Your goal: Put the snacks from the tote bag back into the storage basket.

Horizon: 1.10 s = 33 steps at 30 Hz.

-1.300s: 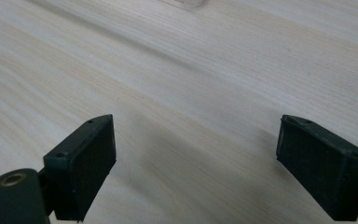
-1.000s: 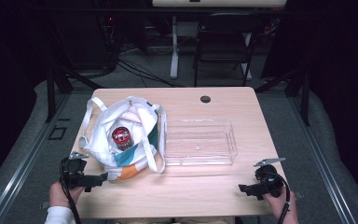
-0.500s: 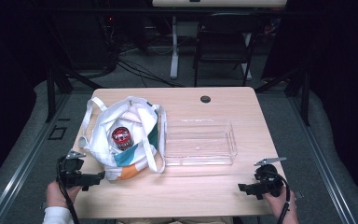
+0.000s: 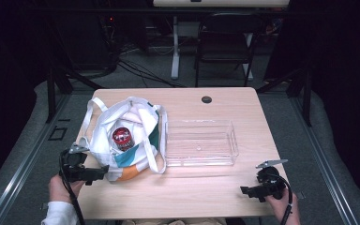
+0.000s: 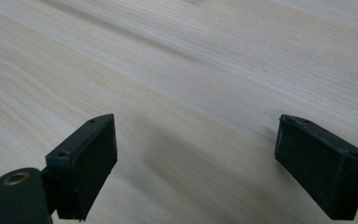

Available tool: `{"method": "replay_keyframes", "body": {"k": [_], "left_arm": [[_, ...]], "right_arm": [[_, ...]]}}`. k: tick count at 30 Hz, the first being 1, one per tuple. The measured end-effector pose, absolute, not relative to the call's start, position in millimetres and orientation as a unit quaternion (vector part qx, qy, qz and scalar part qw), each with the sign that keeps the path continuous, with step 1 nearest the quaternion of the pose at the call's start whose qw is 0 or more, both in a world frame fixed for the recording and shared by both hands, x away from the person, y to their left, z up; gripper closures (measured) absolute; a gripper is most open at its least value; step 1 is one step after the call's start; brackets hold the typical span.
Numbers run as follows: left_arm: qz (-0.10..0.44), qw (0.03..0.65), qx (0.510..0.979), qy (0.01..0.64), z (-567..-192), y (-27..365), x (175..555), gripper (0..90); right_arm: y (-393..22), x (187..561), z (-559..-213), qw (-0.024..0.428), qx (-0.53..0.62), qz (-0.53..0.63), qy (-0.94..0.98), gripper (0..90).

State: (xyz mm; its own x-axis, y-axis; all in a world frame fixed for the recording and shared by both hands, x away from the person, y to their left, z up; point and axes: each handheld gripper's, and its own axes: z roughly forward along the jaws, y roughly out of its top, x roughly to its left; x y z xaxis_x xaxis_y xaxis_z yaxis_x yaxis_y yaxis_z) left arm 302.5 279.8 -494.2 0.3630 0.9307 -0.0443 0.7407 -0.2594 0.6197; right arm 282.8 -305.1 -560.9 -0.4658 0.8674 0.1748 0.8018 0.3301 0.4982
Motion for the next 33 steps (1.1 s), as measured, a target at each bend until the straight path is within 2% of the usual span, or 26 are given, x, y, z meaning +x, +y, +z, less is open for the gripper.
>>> {"method": "replay_keyframes", "body": {"k": [19,33], "left_arm": [[0.188,0.304,0.776,0.519,-464.7,263.6,315.5,0.3],[0.192,0.320,0.781,0.502,-451.7,242.5,345.3,0.3]], "right_arm": [[-295.7,286.7,-560.8,0.070,0.497,0.259,0.825,12.2],[-293.3,287.8,-559.5,0.070,0.494,0.263,0.826,12.1]]}}
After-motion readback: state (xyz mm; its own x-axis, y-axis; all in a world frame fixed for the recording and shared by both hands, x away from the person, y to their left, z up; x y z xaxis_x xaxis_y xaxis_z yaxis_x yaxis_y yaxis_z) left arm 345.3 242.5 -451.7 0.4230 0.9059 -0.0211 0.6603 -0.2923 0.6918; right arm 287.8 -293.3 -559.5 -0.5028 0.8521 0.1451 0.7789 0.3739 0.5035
